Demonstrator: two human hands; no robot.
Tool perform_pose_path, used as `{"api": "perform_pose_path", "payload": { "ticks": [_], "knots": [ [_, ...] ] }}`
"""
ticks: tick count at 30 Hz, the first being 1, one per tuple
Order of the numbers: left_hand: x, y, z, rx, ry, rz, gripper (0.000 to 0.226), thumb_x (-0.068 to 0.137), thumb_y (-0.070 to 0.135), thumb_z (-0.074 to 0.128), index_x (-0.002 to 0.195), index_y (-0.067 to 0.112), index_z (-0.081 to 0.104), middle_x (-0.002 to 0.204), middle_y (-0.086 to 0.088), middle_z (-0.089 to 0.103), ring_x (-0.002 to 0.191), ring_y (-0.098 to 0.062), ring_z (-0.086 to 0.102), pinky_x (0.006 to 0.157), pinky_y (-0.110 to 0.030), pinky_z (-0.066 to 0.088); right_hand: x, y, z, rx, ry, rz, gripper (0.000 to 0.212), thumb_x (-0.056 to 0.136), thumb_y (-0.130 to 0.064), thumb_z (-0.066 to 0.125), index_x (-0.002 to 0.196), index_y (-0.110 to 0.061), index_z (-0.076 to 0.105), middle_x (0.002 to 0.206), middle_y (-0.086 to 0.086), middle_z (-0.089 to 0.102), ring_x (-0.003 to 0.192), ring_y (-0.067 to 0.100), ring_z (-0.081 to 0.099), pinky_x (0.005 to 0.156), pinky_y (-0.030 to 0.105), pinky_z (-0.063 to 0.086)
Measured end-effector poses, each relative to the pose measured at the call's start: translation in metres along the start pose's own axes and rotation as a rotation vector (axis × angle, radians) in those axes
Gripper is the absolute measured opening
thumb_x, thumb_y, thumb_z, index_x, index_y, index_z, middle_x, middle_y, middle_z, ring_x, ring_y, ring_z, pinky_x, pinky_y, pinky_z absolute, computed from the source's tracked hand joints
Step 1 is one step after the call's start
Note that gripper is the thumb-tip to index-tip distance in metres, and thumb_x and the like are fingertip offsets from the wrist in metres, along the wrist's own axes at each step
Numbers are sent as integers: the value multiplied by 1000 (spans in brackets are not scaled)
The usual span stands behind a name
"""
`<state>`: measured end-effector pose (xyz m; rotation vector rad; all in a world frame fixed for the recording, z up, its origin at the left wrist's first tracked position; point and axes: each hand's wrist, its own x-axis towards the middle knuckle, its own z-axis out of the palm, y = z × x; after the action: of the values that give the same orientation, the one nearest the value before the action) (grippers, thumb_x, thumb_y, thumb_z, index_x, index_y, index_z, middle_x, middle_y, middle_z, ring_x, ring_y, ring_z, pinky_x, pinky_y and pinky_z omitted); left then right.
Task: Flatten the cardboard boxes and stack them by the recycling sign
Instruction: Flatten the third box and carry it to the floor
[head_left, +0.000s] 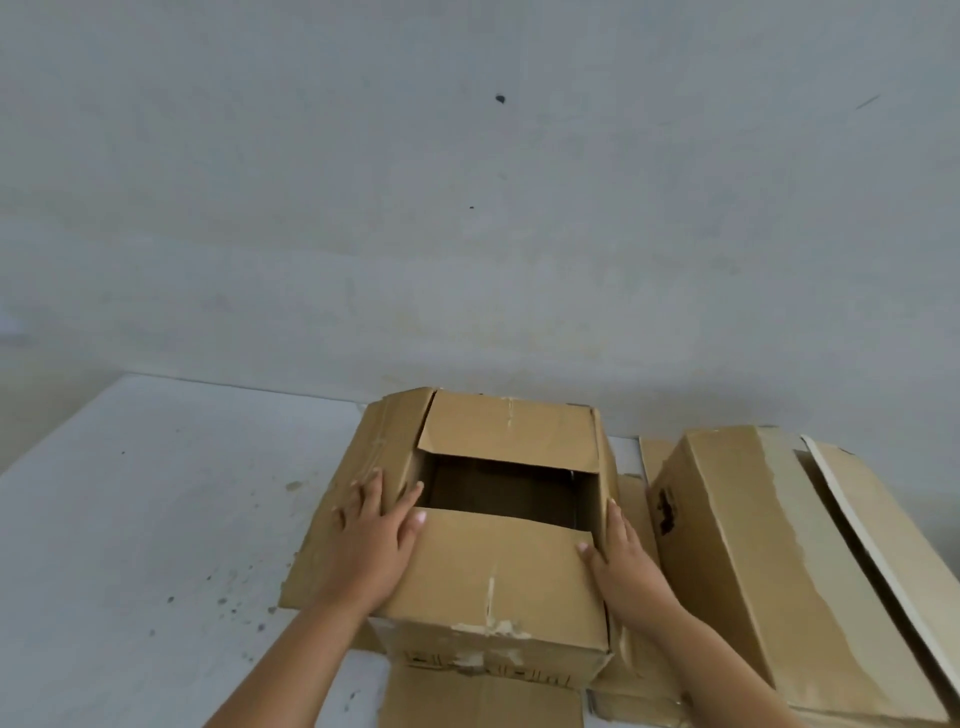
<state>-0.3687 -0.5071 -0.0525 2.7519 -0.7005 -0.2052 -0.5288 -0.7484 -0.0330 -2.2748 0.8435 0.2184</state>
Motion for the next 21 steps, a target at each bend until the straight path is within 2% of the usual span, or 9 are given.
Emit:
{"api": "perform_pose_path", "payload": {
  "ticks": [2, 4, 6, 8, 11, 15, 16, 18, 21],
  "knots": [
    [1, -3, 0, -13, 8, -1, 50, 94, 58, 18, 140, 44, 33, 159, -5, 3, 145, -30, 2, 117, -49, 12, 7, 0, -5, -43, 59, -9, 68, 97, -45, 39, 151, -17, 11, 149, 8, 37, 124, 22, 51, 99, 37, 46],
    [1, -4, 0, -23, 16, 2, 63, 87, 65, 8, 135, 42, 43, 159, -4, 8, 145, -30, 6, 117, -48, 14, 18, -7, -14, -97, 127, 1, 65, 96, -47, 41, 147, -14, 19, 113, 8, 64, 88, 17, 65, 73, 31, 57],
    [1, -5, 0, -31, 26, 3, 74, 81, 64, -1, 132, 40, 47, 158, -4, 10, 145, -30, 8, 116, -48, 15, 32, -17, -26, -193, 162, 34, 73, 95, -49, 41, 149, -16, 6, 77, 4, 64, 59, 13, 61, 49, 24, 52],
    [2, -6, -1, -20, 32, -4, 75, 80, 62, -3, 129, 40, 50, 158, -4, 11, 145, -30, 9, 116, -48, 16, 44, -26, -33, -348, 203, 24, 80, 95, -50, 42, 150, -19, -7, 66, 3, 61, 50, 13, 59, 41, 25, 49],
    [3, -7, -3, 16, 38, -4, 75, 82, 62, -4, 125, 38, 52, 158, -4, 15, 144, -32, 13, 115, -49, 19, 55, -38, -43, -530, 285, -32, 71, 95, -50, 41, 150, -26, 2, 67, 2, 61, 48, 14, 57, 41, 26, 49],
    [4, -7, -9, 53, 45, 33, 84, 82, 63, -16, 125, 36, 51, 157, -3, 18, 144, -35, 13, 114, -53, 20, 64, -53, -65, -573, 376, -113, 49, 97, -43, 41, 143, -29, 32, 76, 3, 65, 56, 18, 55, 48, 27, 49],
    [4, -5, -13, 37, 47, 39, 77, 86, 60, -10, 126, 35, 51, 157, -2, 16, 145, -33, 9, 115, -53, 17, 66, -57, -71, -528, 403, -133, 43, 97, -40, 41, 139, -27, 39, 77, 4, 65, 57, 20, 54, 47, 26, 46],
    [3, 1, -21, -12, 60, 36, 49, 98, 42, 13, 125, 32, 52, 158, 1, 11, 146, -26, 0, 116, -52, 10, 70, -66, -81, -390, 447, -168, 37, 98, -36, 41, 132, -24, 47, 78, 6, 64, 60, 22, 52, 46, 25, 40],
    [4, 8, -37, -98, 134, 47, 30, 99, 25, 33, 116, 28, 58, 154, 2, 26, 146, -22, 8, 117, -48, 13, 77, -79, -93, -137, 407, -195, 46, 97, -31, 46, 140, -24, 35, 103, 13, 68, 77, 27, 62, 64, 33, 51]
  ]
}}
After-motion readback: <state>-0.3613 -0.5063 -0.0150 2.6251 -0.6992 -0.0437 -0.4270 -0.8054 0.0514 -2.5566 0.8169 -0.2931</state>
